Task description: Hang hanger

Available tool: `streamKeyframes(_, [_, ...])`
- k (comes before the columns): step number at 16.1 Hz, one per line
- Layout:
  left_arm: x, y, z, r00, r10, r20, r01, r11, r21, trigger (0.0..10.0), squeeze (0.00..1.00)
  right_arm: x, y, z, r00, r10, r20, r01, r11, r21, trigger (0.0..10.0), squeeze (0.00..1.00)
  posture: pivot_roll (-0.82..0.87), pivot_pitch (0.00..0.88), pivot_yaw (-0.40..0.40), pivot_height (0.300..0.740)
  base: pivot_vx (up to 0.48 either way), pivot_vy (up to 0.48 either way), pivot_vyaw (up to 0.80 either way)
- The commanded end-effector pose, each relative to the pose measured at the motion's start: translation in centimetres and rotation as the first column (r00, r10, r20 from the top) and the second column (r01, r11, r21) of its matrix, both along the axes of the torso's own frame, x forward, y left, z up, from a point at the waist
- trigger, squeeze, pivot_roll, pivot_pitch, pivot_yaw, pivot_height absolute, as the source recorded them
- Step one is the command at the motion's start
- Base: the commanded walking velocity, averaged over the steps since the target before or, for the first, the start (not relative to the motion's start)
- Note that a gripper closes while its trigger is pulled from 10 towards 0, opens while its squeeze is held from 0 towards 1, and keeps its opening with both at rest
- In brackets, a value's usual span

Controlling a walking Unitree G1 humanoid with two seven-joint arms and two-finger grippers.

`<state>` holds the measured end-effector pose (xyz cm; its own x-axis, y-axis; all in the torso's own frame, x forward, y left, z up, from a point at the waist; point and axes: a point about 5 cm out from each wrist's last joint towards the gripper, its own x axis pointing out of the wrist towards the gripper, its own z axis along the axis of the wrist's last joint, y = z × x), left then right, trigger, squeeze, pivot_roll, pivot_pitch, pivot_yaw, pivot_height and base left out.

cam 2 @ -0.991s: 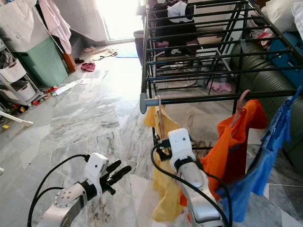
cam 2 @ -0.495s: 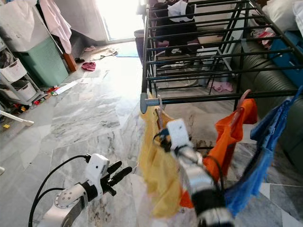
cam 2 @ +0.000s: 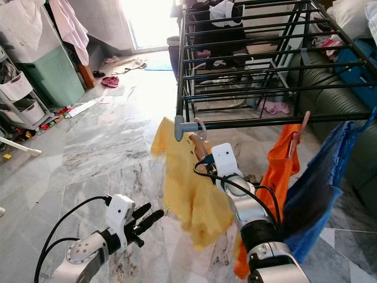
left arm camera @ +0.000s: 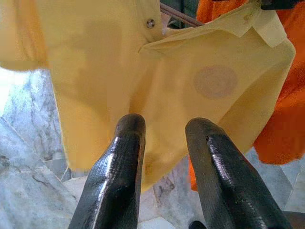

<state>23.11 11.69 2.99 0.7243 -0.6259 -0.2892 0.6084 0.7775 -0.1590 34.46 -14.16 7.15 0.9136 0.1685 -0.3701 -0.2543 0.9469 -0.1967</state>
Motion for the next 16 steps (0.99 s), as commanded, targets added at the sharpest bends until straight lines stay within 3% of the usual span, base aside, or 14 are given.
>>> streamKeyframes(1, [-0.1, 0.3, 0.1, 1.0, -0.007, 0.002, 0.007, 1.0, 0.016, 10.0, 0.0, 0.4, 0.4, 0.5, 1.0, 0.022, 0.015, -0.022, 1.0, -0.005, 0.0, 0.0, -0.05, 0.022, 0.091, 0.74, 0.0, 0.0, 0.0])
streamKeyframes(5, [-0.1, 0.0, 0.1, 1.0, -0.016, 0.0, 0.016, 1.0, 0.017, 10.0, 0.0, 0.3, -0.8, 0.3, 0.999, 0.035, 0.039, -0.032, 0.998, -0.058, 0.0, 0.0, -0.06, 0.025, 0.094, 0.74, 0.0, 0.0, 0.0])
streamKeyframes(6, [-0.1, 0.1, 0.0, 1.0, -0.016, -0.001, 0.016, 1.0, 0.017, 10.0, 0.0, 0.3, -1.0, 0.3, 0.999, 0.03, 0.041, -0.028, 0.998, -0.053, 0.0, 0.0, -0.06, 0.028, 0.094, 0.74, 0.0, 0.0, 0.0])
streamKeyframes(7, [-0.1, 0.1, 0.0, 1.0, -0.015, -0.004, 0.015, 1.0, 0.017, 10.0, 0.0, 0.2, -1.1, 0.3, 0.999, 0.011, 0.045, -0.011, 1.0, 0.008, 0.0, 0.0, -0.06, 0.029, 0.094, 0.74, 0.0, 0.0, 0.0])
streamKeyframes(12, [-0.1, 0.2, -0.2, 1.0, -0.011, -0.01, 0.011, 1.0, 0.022, 10.0, 0.0, 0.0, -0.8, 0.0, 0.998, 0.04, 0.042, -0.04, 0.999, 0.001, 0.0, 0.0, -0.05, 0.029, 0.093, 0.74, 0.0, 0.0, 0.0])
streamKeyframes(16, [-0.2, 0.2, -0.3, 1.0, -0.01, -0.012, 0.01, 1.0, 0.029, 10.0, 0.0, -0.3, -0.8, 0.0, 0.998, -0.012, 0.062, 0.009, 0.999, 0.049, 0.0, 0.0, -0.05, 0.024, 0.096, 0.74, 0.0, 0.0, 0.0])
